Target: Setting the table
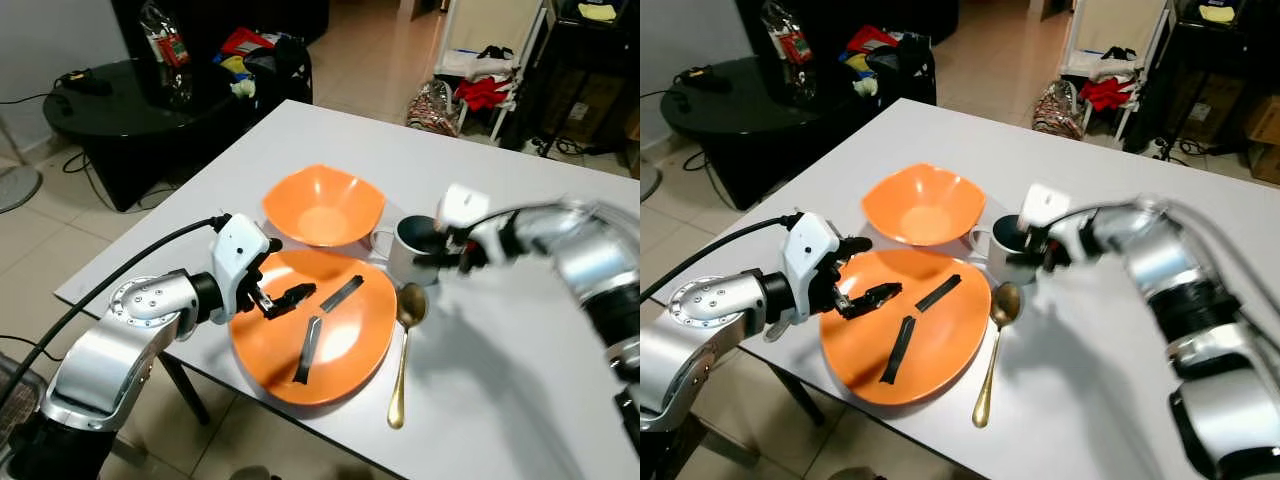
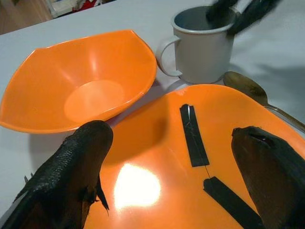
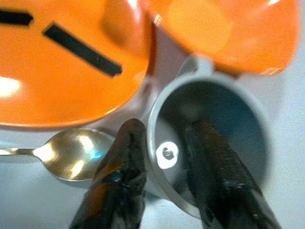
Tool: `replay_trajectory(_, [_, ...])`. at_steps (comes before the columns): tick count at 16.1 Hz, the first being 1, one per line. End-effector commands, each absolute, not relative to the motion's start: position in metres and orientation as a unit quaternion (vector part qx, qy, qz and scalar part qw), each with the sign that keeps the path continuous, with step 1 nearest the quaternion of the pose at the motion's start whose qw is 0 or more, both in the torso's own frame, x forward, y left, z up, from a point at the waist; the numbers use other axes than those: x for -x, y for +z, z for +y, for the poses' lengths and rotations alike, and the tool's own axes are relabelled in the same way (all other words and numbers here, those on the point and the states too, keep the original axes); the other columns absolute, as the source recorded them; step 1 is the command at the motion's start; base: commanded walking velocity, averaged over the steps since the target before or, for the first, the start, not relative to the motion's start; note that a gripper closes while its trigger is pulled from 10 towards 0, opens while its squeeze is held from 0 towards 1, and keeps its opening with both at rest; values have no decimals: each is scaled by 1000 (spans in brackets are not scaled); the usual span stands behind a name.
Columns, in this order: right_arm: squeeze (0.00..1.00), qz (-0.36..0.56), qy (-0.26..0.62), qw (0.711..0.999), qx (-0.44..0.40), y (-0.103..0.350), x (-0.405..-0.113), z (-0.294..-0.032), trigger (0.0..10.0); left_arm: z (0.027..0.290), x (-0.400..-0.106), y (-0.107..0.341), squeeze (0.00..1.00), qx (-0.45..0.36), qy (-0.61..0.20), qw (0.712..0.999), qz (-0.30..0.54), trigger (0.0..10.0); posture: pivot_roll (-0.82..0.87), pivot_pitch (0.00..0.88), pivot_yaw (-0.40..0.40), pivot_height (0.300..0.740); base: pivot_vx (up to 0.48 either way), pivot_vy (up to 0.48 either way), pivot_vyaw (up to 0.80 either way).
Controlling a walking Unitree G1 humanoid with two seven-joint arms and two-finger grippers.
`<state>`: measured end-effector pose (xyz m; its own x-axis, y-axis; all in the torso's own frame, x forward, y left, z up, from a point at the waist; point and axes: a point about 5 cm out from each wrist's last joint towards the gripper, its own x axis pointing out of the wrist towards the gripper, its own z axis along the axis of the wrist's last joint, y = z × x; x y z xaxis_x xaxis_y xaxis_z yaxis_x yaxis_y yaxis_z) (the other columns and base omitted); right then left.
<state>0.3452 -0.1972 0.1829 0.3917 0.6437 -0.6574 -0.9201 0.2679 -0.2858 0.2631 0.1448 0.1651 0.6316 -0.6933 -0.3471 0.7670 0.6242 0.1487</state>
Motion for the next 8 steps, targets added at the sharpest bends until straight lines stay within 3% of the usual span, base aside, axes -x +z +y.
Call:
replay_trajectory(1, [1000, 171, 522, 768, 329, 215, -343, -196, 10000, 146, -264, 169, 0, -148, -407, 893, 124, 10000, 68, 0, 18, 740, 0, 0, 0])
replay_trajectory(3, [1000, 142, 536, 769, 319, 234, -334, -196, 10000, 146, -263, 171, 0, -145, -410, 892, 120, 10000, 69, 0, 20, 740, 0, 0, 0])
replay_trajectory(5, [1000, 75, 524, 796, 293, 256, -319, -196, 10000, 146, -262, 177, 0, -126, -397, 903, 103, 10000, 69, 0, 21, 740, 0, 0, 0])
replay_trajectory(7, [1000, 4, 464, 857, 227, 248, -298, -182, 10000, 157, -266, 187, 0, -94, -287, 952, 55, 10000, 79, 0, 13, 740, 0, 0, 0])
replay_trajectory(8, [1000, -12, 435, 880, 190, 239, -290, -175, 10000, 162, -264, 188, 0, -85, -254, 963, 44, 10000, 85, 0, 10, 740, 0, 0, 0])
